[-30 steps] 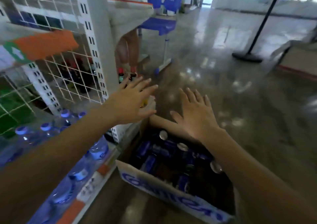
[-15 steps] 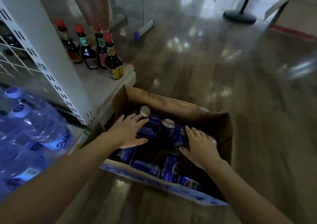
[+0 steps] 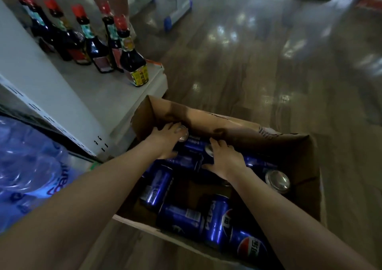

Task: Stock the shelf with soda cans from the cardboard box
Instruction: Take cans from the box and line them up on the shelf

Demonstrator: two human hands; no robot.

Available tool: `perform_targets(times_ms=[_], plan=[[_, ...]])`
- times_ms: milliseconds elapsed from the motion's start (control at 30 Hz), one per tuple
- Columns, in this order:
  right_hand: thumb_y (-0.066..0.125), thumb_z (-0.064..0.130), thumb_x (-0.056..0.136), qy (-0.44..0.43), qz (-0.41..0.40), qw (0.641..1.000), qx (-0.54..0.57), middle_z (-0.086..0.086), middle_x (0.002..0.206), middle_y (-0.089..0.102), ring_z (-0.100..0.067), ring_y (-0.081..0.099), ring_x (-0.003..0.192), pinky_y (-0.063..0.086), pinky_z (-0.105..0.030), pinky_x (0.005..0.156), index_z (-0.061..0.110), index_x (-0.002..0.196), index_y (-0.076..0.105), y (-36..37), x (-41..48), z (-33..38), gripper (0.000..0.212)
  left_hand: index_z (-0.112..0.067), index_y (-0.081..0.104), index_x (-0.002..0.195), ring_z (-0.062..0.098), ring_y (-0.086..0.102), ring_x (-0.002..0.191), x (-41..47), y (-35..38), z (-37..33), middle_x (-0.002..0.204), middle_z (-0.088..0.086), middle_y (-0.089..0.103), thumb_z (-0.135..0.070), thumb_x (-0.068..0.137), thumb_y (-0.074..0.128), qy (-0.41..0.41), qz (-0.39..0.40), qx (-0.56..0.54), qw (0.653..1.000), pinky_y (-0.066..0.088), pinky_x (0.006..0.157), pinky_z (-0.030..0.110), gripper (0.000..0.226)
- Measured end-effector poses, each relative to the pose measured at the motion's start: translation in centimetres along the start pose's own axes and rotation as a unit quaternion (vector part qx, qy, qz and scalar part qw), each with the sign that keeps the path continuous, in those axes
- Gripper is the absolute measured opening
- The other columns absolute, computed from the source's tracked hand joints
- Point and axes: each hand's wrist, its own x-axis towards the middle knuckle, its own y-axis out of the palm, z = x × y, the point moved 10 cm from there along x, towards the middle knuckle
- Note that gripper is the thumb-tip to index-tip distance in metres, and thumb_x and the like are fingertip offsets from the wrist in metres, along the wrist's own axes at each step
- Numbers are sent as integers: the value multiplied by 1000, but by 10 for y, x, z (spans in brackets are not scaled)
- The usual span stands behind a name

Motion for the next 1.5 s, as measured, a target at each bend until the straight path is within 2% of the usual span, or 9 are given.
perform_targets(times_ms=[167, 367, 467, 600, 767, 900, 1167, 1333, 1500], plan=[[65, 41, 84, 10, 33, 999, -2, -11, 146, 27, -33, 42, 127, 47, -45, 96, 23, 149, 12, 14, 12, -8, 85, -22, 9, 149, 29, 14, 139, 21, -2, -6, 153, 6, 9, -24, 87, 61, -7, -34, 10, 999, 33, 105, 50, 81], [76, 29, 76, 20, 44, 995, 87, -11, 136, 36, -34, 50, 119, 47, -43, 95, 26, 139, 22, 18, 17, -11, 83, -16, 18, 145, 34, 24, 132, 29, -5, -9, 149, 11, 12, -10, 85, 60, -5, -55, 71, 996, 42, 99, 43, 74], [78, 25, 74, 2, 44, 995, 93, -12, 134, 35, -34, 50, 117, 48, -41, 93, 25, 137, 25, 19, 16, -3, 83, -15, 16, 145, 33, 27, 130, 29, -6, -12, 149, 11, 14, -8, 84, 61, 7, -54, 96, 994, 43, 96, 40, 77], [77, 22, 74, -28, 42, 996, 71, -11, 135, 34, -35, 48, 119, 46, -41, 95, 24, 138, 28, 22, 13, 5, 81, -14, 16, 144, 33, 36, 123, 28, -1, -13, 145, 10, 23, -5, 84, 59, 4, -47, 78, 996, 47, 89, 39, 75], [79, 16, 72, -39, 42, 994, 93, -12, 139, 36, -33, 46, 123, 44, -40, 100, 24, 141, 26, 26, 11, 7, 88, -16, 10, 147, 36, 35, 125, 27, 1, -12, 148, 13, 17, 2, 85, 54, 7, -42, 98, 994, 47, 91, 39, 77], [82, 13, 67, -6, 0, 985, 172, -7, 139, 41, -26, 45, 125, 42, -37, 102, 17, 139, 28, 25, 7, -4, 91, -21, 11, 147, 35, 31, 128, 25, -3, -1, 145, 14, 25, -3, 85, 57, -6, -44, 85, 995, 44, 96, 40, 79], [81, 15, 66, -26, -18, 979, 203, -7, 131, 37, -30, 48, 117, 45, -39, 96, 23, 129, 35, 23, 4, 2, 79, -27, 21, 145, 31, 36, 126, 11, -20, -1, 144, 12, 23, -17, 79, 70, 23, -65, 27, 997, 38, 103, 42, 84], [80, 15, 67, -47, -49, 973, 221, -6, 129, 38, -27, 49, 115, 44, -34, 94, 24, 128, 36, 1, -1, 8, 76, -28, 24, 141, 29, 41, 121, -7, -36, -5, 139, 11, 27, -20, 78, 71, 56, -98, 19, 993, 45, 97, 40, 79], [80, 20, 67, -68, -68, 978, 184, -6, 131, 45, -24, 47, 120, 40, -34, 97, 24, 136, 32, -31, -10, 19, 83, -27, 23, 141, 28, 40, 119, -32, -57, -7, 140, 13, 26, -23, 78, 71, 56, -107, 45, 992, 45, 92, 36, 80]])
